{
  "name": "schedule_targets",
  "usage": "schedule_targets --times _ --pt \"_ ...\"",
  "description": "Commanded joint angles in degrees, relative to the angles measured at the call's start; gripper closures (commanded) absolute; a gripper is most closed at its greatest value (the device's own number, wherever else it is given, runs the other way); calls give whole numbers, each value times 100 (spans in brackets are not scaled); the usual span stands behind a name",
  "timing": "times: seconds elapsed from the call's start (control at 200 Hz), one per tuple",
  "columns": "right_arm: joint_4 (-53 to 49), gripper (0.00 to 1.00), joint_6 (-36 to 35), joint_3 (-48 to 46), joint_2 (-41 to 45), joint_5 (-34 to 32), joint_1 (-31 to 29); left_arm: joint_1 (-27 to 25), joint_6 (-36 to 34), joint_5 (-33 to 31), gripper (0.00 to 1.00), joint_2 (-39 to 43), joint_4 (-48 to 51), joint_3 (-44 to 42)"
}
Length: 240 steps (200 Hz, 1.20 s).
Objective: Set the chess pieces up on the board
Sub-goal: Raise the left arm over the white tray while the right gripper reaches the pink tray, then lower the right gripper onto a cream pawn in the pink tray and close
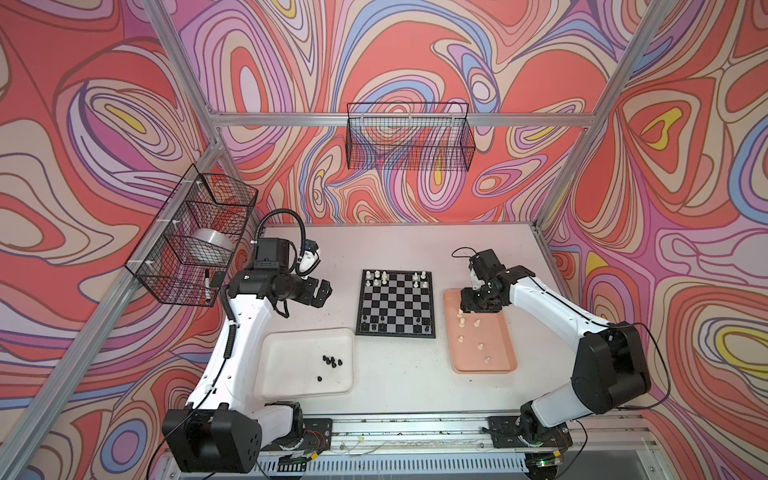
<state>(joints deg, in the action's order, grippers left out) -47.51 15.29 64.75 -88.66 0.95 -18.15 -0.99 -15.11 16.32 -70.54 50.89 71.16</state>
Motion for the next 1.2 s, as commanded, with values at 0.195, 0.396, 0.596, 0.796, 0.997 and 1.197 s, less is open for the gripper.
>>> schedule_targets --times 0.195,0.396,0.596,0.796,0.997,1.197 --pt "94 47 -164 325 -615 -94 -166 -66 -9 30 1 180 176 -85" --pt "71 54 -195 471 -912 -155 -222 -72 -18 1 2 207 149 -142" --pt "43 57 -213 598 -1144 -323 -294 -85 -14 12 1 199 166 -144" --pt "-18 61 -249 670 -1250 -384 -321 -94 -16 -5 1 199 194 -128" --pt "-13 64 -263 648 -1250 -321 -329 -111 17 38 1 180 202 -119" --pt "4 68 -237 598 -1425 -254 -363 -126 13 28 1 164 202 -137"
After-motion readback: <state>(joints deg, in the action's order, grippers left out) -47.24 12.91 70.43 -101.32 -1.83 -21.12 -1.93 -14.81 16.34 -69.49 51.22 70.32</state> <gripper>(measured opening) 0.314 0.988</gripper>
